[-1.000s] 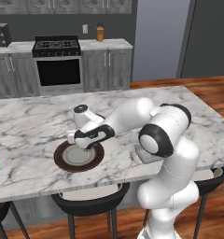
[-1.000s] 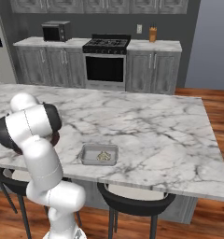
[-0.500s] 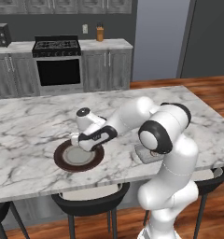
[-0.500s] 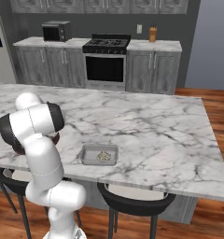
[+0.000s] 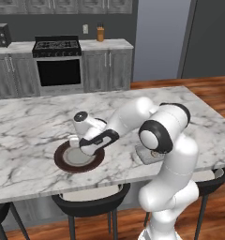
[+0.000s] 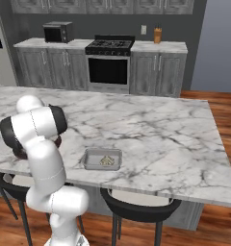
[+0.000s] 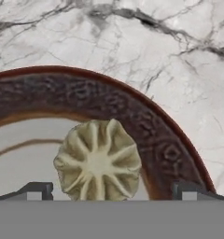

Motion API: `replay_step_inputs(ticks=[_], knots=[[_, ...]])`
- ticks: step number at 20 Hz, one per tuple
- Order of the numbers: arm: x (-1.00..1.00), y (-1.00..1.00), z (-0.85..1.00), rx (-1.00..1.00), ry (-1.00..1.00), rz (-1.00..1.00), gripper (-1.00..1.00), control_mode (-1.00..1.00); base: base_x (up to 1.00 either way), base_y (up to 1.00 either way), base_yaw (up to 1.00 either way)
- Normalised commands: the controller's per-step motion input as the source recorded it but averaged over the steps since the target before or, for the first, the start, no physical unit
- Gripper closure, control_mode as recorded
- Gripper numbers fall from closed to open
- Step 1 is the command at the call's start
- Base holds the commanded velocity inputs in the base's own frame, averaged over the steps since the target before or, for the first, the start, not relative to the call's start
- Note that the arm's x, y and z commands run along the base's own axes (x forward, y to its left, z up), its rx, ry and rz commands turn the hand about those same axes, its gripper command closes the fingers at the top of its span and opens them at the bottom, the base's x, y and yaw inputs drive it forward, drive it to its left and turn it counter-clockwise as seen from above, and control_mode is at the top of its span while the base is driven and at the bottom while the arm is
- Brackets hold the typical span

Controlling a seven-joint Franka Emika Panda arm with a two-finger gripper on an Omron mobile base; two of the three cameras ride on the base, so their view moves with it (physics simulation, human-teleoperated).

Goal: Place two dumplings into each of the tupperware containers and then place the containers in the fridge.

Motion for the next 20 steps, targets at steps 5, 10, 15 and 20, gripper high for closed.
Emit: replay_step_inputs(ticks=[5, 10, 15, 20], knots=[[0.51, 0.0, -0.22, -0.03, 0.0, 0.0, -1.0, -1.0, 0.0, 0.0, 0.0], [0.54, 0.0, -0.42, -0.07, 0.0, 0.0, -1.0, -1.0, 0.0, 0.0, 0.0], [0.01, 0.02, -0.32, -0.05, 0.01, -0.02, 1.0, -1.0, 0.0, 0.0, 0.0], [-0.33, -0.48, 0.55, 0.13, -0.06, -0.05, 1.0, -1.0, 0.0, 0.0, 0.0]])
